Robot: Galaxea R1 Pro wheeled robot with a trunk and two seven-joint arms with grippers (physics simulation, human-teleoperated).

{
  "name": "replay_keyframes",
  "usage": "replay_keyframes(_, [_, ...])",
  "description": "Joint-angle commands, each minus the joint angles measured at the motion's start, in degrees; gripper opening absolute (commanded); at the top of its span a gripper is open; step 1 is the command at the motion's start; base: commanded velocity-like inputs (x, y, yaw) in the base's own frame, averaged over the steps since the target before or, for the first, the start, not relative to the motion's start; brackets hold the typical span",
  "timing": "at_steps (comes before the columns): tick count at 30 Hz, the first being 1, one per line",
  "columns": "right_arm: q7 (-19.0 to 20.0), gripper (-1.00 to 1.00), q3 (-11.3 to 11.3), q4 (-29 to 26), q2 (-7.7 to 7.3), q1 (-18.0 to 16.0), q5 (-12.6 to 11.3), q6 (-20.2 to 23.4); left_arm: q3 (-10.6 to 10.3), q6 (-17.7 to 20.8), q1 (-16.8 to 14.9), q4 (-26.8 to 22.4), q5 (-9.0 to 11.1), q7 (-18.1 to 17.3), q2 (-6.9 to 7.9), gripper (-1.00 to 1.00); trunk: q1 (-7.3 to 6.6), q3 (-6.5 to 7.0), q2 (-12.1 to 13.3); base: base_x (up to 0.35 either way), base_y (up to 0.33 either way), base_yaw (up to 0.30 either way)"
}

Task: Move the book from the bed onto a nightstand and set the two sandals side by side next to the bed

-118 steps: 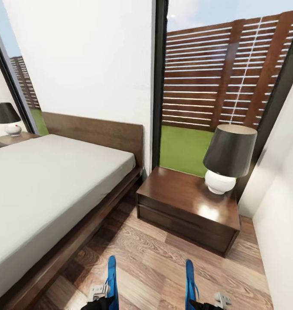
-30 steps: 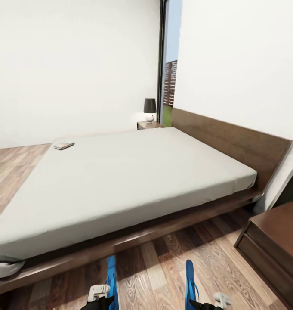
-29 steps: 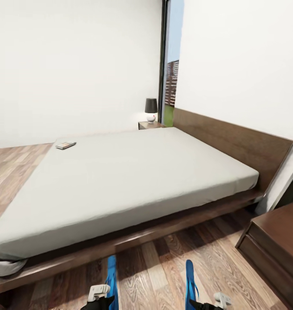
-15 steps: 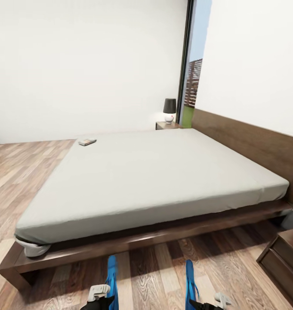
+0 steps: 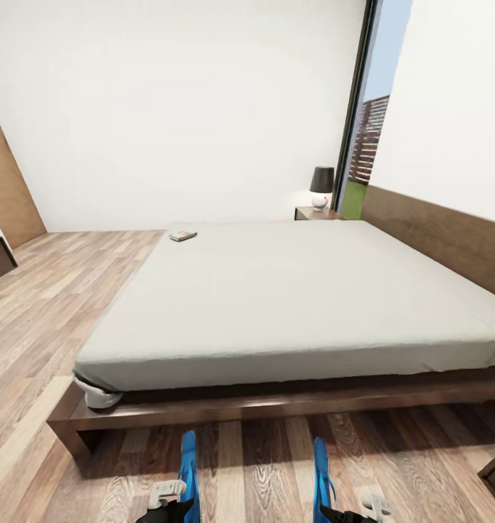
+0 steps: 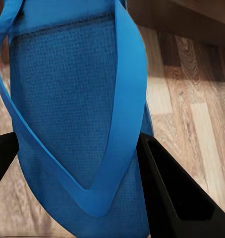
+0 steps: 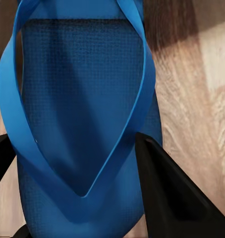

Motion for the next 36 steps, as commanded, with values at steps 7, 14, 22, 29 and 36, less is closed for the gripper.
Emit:
replay_keyframes(7, [0.2, -1.0, -0.2, 0.0, -0.03, 0.0, -0.1, 0.0, -0.4, -0.4, -0.1, 0.1, 0.2, -0.1, 0.02, -1.0, -0.01, -0.05, 0.0, 0.0, 0.0, 0.291])
replay_keyframes(14, [0.2, -1.0, -0.2, 0.0, -0.05, 0.0, -0.1, 0.0, -0.4, -0.4, -0.1, 0.1, 0.2, -0.1, 0.02, -1.0, -0.01, -0.05, 0.0, 0.0, 0.0, 0.291])
replay_keyframes(22, [0.5, -1.0, -0.2, 0.0, -0.08, 0.0, -0.2, 0.0, -0.4, -0.4, -0.1, 0.1, 0.2, -0.1, 0.02, -1.0, -0.01, -0.05, 0.0, 0.0, 0.0, 0.069])
replay_keyframes(29, [0.3, -1.0, -0.2, 0.1, -0.16, 0.0, -0.2, 0.0, -0.4, -0.4, 0.0, 0.1, 0.2, -0.1, 0.02, -1.0, -0.01, -0.05, 0.0, 0.0, 0.0, 0.001])
replay_keyframes(36, [0.4, -1.0, -0.2, 0.1, -0.17, 0.0, -0.2, 0.1, -0.4, -0.5, -0.1, 0.1, 0.2, -0.1, 0.02, -1.0, -0.01, -0.05, 0.0, 0.0, 0.0, 0.0])
